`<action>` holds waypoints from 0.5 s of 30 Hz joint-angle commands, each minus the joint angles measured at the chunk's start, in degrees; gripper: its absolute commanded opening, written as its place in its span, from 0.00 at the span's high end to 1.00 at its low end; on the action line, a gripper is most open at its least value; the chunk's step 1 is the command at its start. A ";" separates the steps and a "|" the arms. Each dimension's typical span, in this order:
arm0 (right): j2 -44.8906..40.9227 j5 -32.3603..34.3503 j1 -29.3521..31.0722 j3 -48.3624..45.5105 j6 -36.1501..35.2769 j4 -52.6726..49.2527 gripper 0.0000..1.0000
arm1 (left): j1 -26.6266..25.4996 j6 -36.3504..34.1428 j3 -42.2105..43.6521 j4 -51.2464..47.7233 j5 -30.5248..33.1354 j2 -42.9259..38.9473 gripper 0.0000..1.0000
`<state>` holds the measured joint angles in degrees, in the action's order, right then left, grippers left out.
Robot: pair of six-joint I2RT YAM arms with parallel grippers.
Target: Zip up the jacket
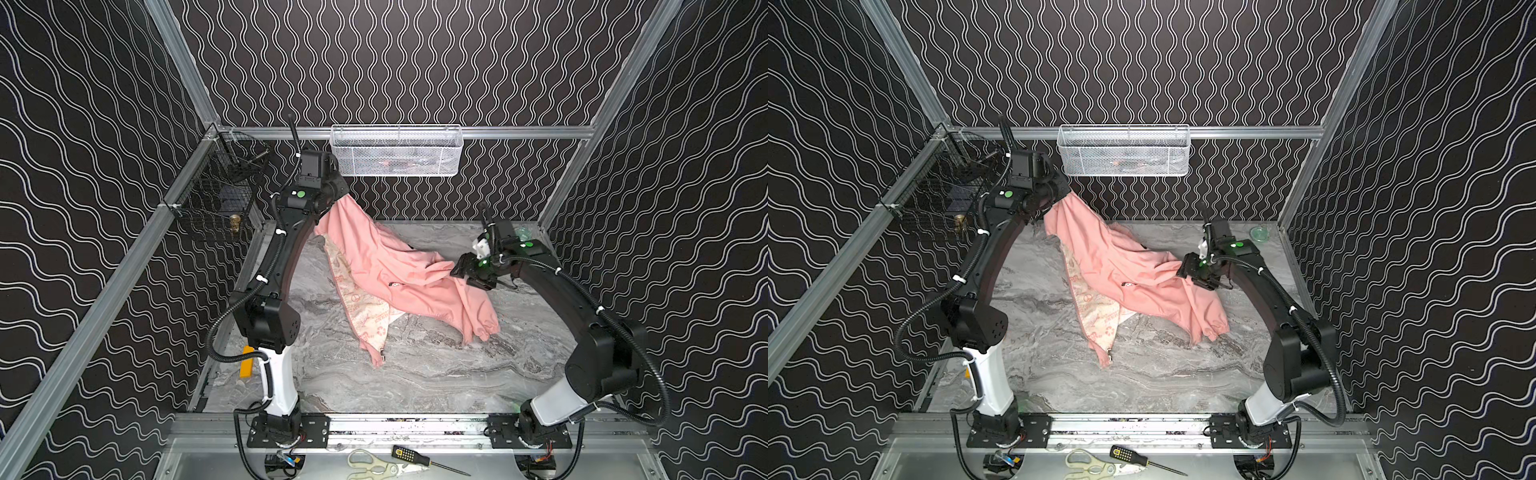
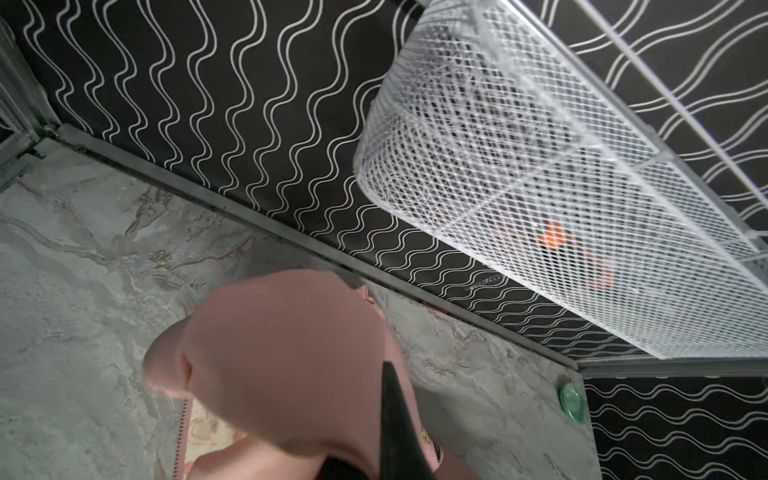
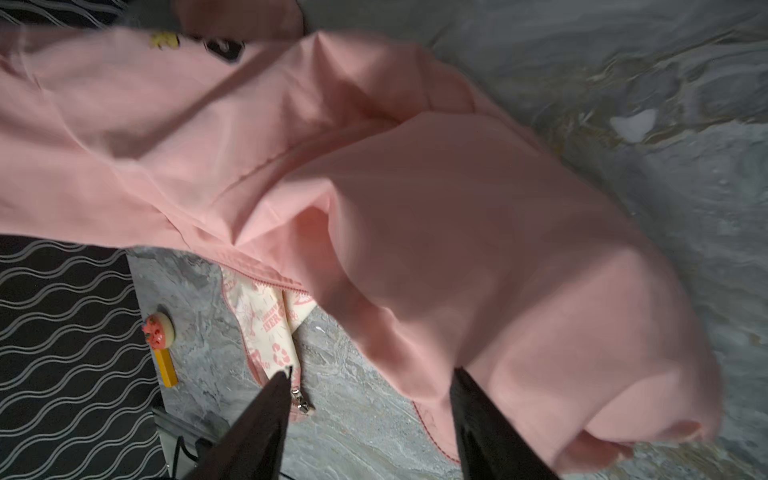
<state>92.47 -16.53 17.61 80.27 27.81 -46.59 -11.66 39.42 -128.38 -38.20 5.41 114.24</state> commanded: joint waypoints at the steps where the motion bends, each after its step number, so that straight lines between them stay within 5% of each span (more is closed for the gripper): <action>1: 0.49 3.39 3.57 -1.73 -1.24 -0.87 0.34 | 0.46 1.32 0.10 1.71 -0.84 0.54 1.00; 11: 8.84 6.71 4.75 -0.90 -1.32 -1.48 0.30 | 0.88 3.09 1.24 -0.69 0.25 4.92 1.00; 12: 9.98 6.65 4.64 0.28 -1.41 -1.91 0.31 | 1.30 3.83 0.83 -1.75 -0.14 6.02 0.96; 15: 11.95 6.26 4.47 3.62 -1.86 -2.87 0.31 | 1.90 5.21 2.21 -2.07 -1.05 6.51 0.61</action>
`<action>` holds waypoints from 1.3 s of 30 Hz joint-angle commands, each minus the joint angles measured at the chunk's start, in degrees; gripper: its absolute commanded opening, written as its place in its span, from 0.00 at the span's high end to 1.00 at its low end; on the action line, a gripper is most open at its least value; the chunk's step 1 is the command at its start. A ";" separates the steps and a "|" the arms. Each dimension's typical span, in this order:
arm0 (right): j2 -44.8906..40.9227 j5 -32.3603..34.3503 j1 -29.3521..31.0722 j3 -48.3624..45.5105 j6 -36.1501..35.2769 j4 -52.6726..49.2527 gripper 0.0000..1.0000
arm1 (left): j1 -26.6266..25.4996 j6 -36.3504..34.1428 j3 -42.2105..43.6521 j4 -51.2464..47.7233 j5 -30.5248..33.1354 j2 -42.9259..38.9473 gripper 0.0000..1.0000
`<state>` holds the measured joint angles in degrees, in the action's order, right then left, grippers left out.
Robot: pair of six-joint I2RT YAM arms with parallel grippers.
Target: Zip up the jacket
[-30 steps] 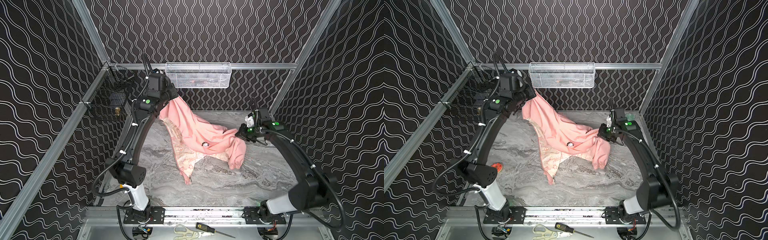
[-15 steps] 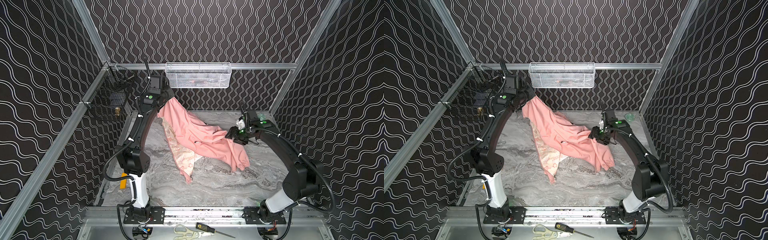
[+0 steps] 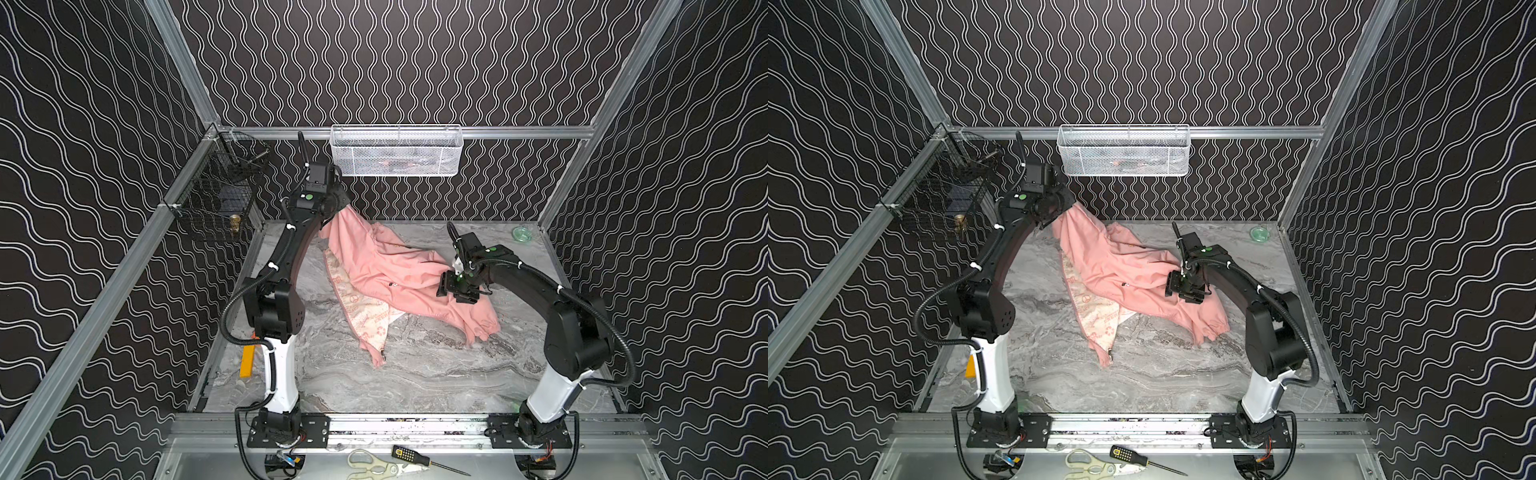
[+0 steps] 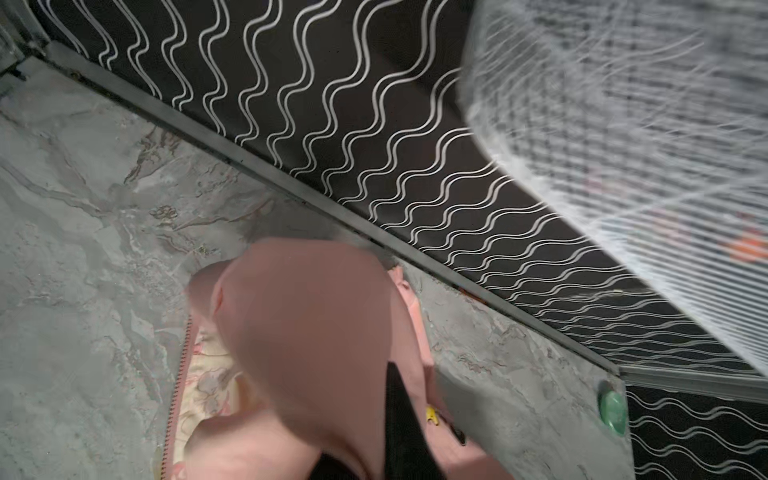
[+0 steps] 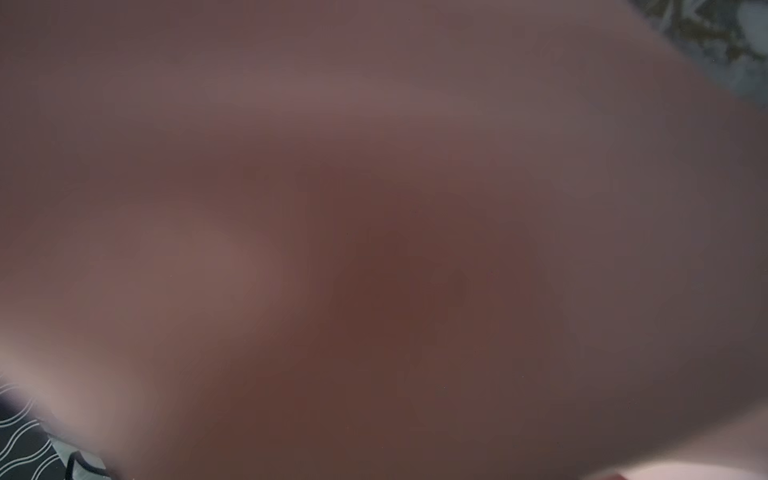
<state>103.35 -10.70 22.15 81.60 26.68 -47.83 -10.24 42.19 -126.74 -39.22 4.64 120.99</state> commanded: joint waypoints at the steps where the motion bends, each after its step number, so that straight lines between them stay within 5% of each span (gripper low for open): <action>1: 1.39 0.34 -0.07 2.95 -0.81 -1.75 0.31 | 0.50 2.15 2.47 0.60 -0.17 -1.39 0.56; 7: 0.03 0.03 -0.18 2.57 -1.27 -1.83 0.28 | 0.48 1.86 13.42 6.50 -0.06 -10.33 0.36; 9: -1.26 0.20 -0.18 1.42 -1.36 -1.78 0.27 | 0.48 2.28 16.72 6.92 -2.06 -12.78 0.21; 19: -5.88 4.95 -0.68 -6.20 -0.90 -2.03 0.23 | 0.14 8.01 48.27 8.89 -11.69 -34.36 0.29; 26: -0.64 10.02 -1.44 -3.67 -1.90 -1.05 0.21 | -0.56 15.58 71.08 21.13 -20.80 -39.13 0.31; 35: 7.92 11.30 -8.88 11.46 -3.99 -4.70 0.77 | -0.92 15.72 74.66 31.75 -24.93 -32.13 0.30; 39: 11.19 13.77 -11.16 20.31 -4.44 -7.52 0.87 | -0.92 16.05 72.95 34.72 -26.49 -27.17 0.31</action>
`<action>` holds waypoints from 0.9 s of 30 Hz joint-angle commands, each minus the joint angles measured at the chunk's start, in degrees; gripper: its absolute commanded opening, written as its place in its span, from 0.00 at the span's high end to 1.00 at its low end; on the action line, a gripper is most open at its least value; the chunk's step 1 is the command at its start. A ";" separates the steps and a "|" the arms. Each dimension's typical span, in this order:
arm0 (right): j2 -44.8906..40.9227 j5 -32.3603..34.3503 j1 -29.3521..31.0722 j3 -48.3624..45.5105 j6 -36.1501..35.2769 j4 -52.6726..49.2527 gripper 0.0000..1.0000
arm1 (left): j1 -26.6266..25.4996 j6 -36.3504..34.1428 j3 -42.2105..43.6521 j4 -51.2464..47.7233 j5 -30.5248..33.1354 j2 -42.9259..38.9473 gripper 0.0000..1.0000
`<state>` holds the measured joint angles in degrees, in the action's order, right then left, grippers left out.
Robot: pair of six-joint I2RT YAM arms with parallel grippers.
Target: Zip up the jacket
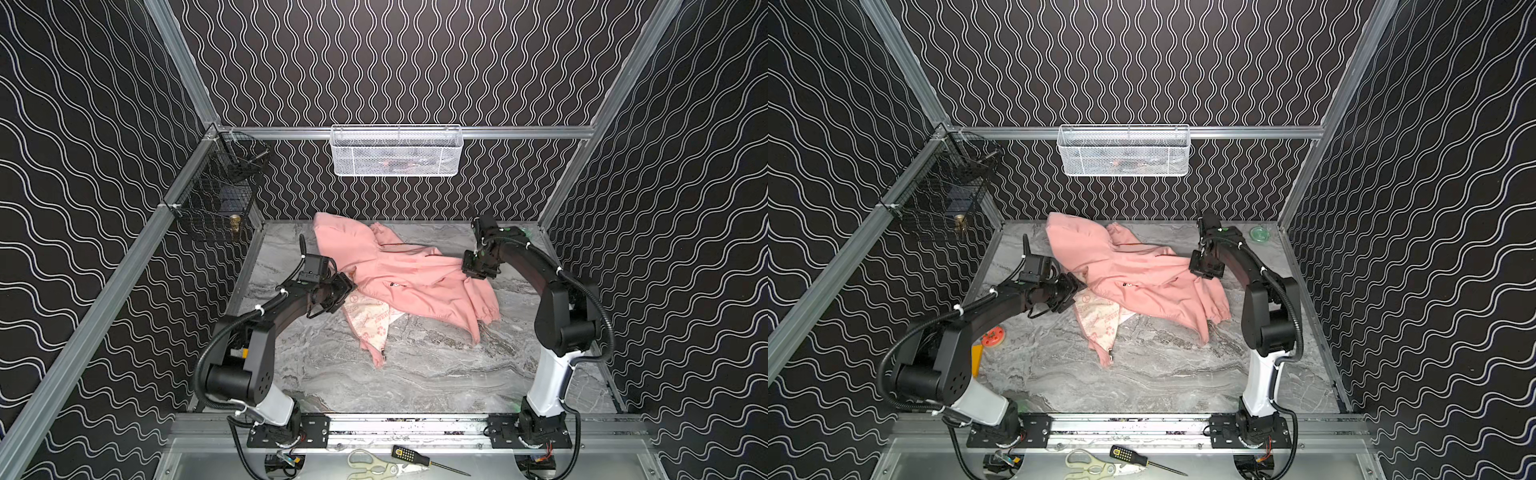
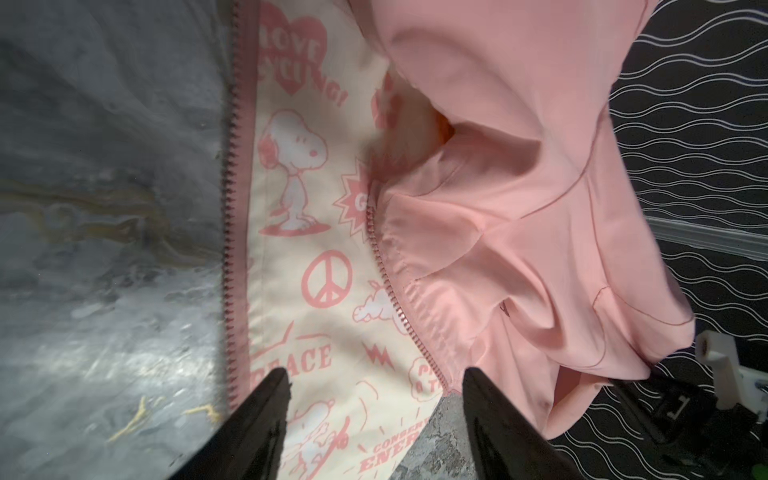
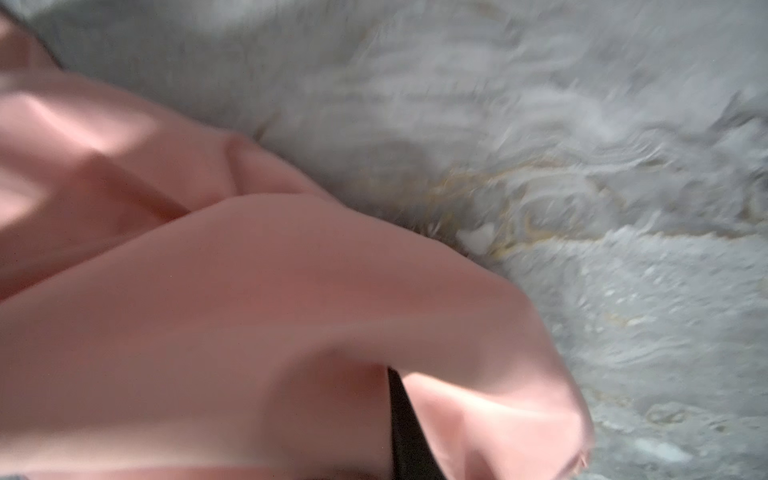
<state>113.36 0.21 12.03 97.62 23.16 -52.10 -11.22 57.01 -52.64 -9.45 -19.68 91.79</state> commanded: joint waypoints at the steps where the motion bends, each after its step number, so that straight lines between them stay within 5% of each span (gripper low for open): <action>1: 2.06 3.89 -1.86 6.14 -0.63 -3.90 0.87 | 0.02 1.24 -1.73 5.32 -2.44 3.16 0.31; 5: 6.99 1.81 -5.68 15.02 1.32 -9.82 0.48 | -0.03 0.99 -4.58 6.40 -3.58 8.16 0.32; 9: 2.99 -0.30 -5.45 10.46 1.18 -7.84 0.33 | -0.25 1.23 -6.77 8.58 -5.04 11.80 0.32; 17: -15.62 -8.39 -1.87 -17.54 2.11 1.80 0.28 | -1.43 2.05 -8.05 11.18 -6.40 16.16 0.36; 27: -20.54 -5.31 4.35 -34.24 4.66 5.43 0.24 | -1.83 1.73 -13.56 13.06 -8.81 19.27 0.93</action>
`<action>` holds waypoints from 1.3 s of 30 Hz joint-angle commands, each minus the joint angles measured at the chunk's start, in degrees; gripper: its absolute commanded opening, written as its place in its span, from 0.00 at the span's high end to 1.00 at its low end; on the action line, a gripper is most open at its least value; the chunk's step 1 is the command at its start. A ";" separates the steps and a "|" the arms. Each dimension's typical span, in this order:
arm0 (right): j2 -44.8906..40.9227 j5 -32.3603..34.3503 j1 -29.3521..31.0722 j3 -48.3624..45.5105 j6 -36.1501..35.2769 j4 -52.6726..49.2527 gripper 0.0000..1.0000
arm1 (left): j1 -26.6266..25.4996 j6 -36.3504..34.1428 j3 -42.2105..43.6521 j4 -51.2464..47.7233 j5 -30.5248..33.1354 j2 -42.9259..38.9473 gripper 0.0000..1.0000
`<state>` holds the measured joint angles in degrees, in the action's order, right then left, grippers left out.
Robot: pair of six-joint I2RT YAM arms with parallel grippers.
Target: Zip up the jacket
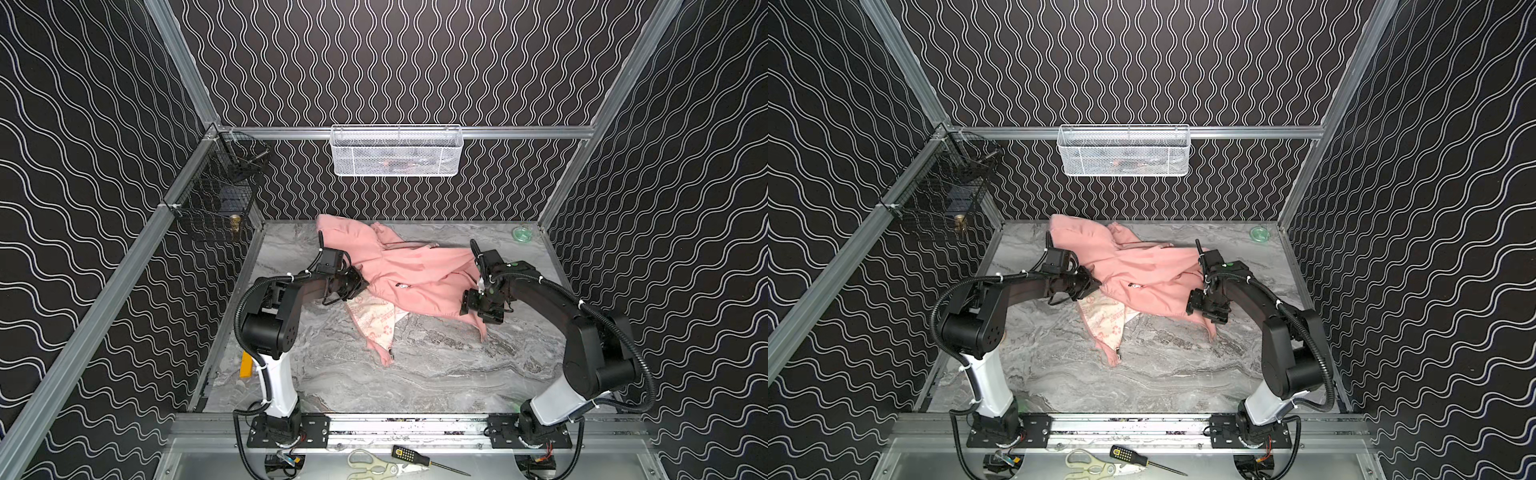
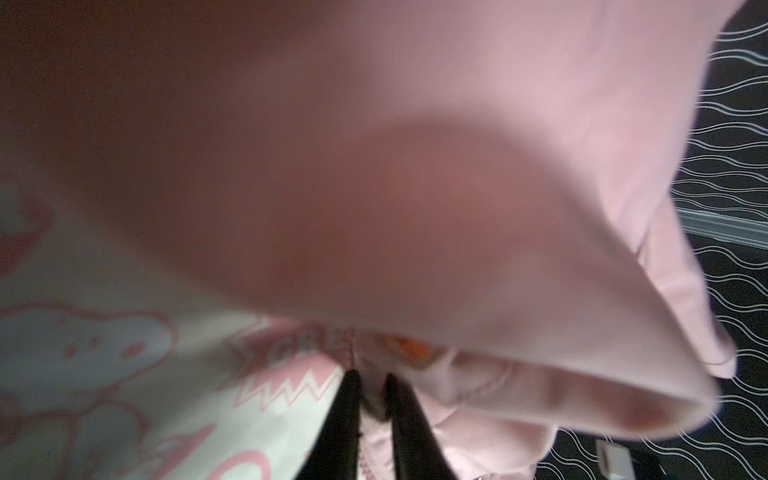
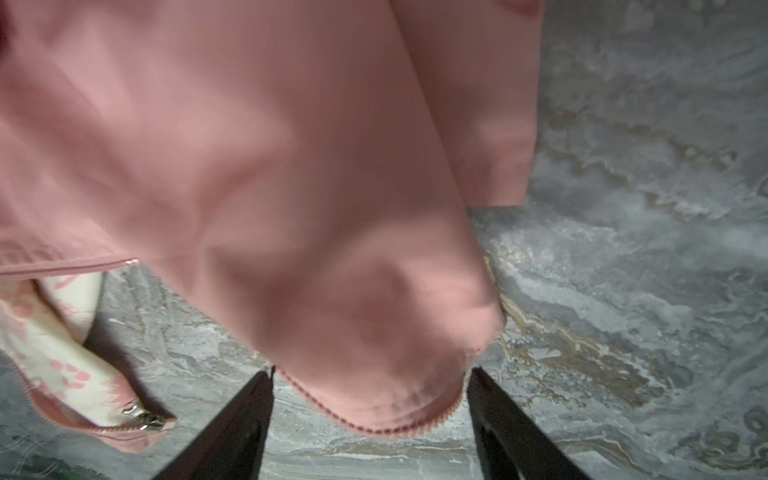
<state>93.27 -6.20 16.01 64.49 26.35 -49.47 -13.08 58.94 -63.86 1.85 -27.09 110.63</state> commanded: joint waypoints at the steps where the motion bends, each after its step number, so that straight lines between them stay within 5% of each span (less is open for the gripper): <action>1: -0.29 1.62 0.79 -1.31 1.40 3.15 0.23 | -0.01 -0.65 -3.88 1.03 -1.56 0.78 0.99; 6: 2.70 2.50 1.15 -2.01 0.34 4.36 0.30 | -0.01 -2.73 -10.85 -2.94 -1.80 1.69 1.00; 14: 1.87 0.78 1.14 -0.99 0.65 5.46 0.83 | -0.01 -3.66 -20.04 -6.76 -1.87 1.01 1.00; 17: 0.16 -0.36 1.17 -1.08 0.48 5.29 0.94 | 0.03 -3.25 -23.20 -7.02 -2.46 1.42 1.00; 19: -1.02 -0.28 1.13 -1.13 0.61 4.60 0.87 | -0.01 -2.83 -25.06 -7.21 -2.72 1.80 1.00; 22: -3.43 0.91 0.79 -1.88 1.75 3.96 0.52 | 0.03 -2.51 -27.58 -7.46 -2.81 2.63 1.00; 25: -4.67 -0.21 -0.97 -3.36 2.39 4.52 0.35 | 0.08 -2.17 -28.94 -7.69 -2.62 3.45 1.00; 39: 2.22 -8.14 -1.87 -5.47 2.83 12.31 0.34 | 3.32 -1.28 -34.33 -9.78 -1.69 4.89 1.00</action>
<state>94.98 -11.64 14.15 58.57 28.34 -39.66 -10.52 57.01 -96.79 -7.94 -28.91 115.04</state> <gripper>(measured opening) 0.667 0.055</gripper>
